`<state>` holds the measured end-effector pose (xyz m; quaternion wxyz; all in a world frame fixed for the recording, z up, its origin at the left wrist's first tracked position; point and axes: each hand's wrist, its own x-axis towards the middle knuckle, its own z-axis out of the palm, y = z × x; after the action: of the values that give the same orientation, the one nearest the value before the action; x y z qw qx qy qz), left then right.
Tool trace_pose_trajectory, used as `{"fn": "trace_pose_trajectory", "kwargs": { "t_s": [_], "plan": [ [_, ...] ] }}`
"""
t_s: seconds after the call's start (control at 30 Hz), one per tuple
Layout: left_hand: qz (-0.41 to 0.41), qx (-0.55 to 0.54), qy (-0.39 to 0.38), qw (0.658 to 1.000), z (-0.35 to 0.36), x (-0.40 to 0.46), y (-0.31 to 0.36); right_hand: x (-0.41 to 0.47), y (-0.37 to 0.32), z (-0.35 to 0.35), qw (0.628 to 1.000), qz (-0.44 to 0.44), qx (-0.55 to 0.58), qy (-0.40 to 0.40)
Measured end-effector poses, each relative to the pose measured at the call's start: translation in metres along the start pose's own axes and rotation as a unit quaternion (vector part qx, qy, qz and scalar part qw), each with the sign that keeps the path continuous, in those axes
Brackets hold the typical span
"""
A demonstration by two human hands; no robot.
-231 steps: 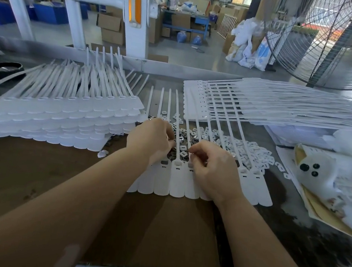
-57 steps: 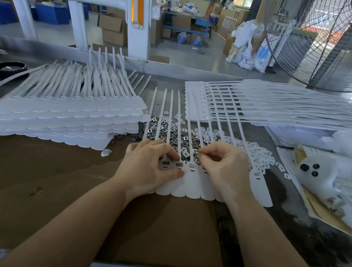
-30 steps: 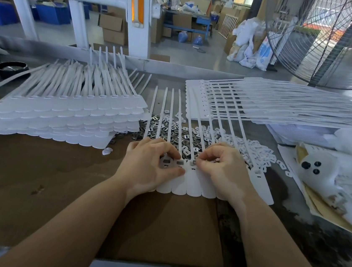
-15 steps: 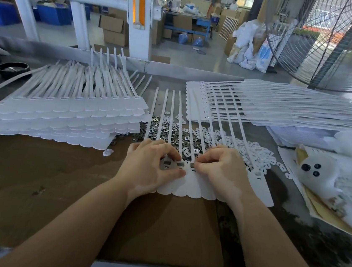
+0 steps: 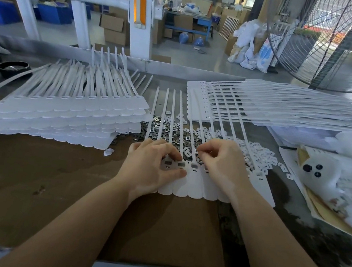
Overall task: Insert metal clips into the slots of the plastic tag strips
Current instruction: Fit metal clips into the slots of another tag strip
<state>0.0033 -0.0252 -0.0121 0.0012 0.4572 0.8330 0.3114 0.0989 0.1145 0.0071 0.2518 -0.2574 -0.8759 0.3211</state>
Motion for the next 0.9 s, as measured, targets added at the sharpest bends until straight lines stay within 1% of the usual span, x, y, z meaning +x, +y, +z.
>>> {"fn": "trace_pose_trajectory", "kwargs": {
  "t_s": [0.1,0.2,0.27,0.43,0.57,0.73,0.83,0.9],
  "plan": [
    [0.000,-0.001,0.001,1.000,0.000,0.000,0.000,0.006,-0.004,0.005,0.997,-0.032,-0.069,0.002],
    [0.002,-0.002,0.001,1.000,0.000,-0.002,-0.001,0.014,-0.004,0.007,0.992,-0.028,-0.127,0.000],
    [0.001,-0.001,0.000,1.000,0.000,-0.001,0.000,0.017,-0.002,0.008,0.989,-0.015,-0.147,-0.016],
    [-0.001,0.000,-0.003,1.000,0.000,0.000,0.000,0.019,0.003,0.010,0.989,0.010,-0.142,-0.029],
    [0.000,0.003,-0.002,1.000,-0.001,-0.001,0.000,0.018,0.003,0.010,0.990,0.002,-0.141,-0.021],
    [0.000,0.002,-0.001,1.000,-0.001,-0.001,0.000,0.019,0.003,0.011,0.990,0.003,-0.142,0.012],
    [0.000,0.000,-0.002,1.000,-0.001,-0.001,0.000,0.023,0.001,0.015,0.989,-0.015,-0.146,0.031],
    [0.000,-0.002,0.000,1.000,0.000,-0.001,0.000,0.025,-0.003,0.019,0.989,-0.029,-0.146,0.025]
  ]
}}
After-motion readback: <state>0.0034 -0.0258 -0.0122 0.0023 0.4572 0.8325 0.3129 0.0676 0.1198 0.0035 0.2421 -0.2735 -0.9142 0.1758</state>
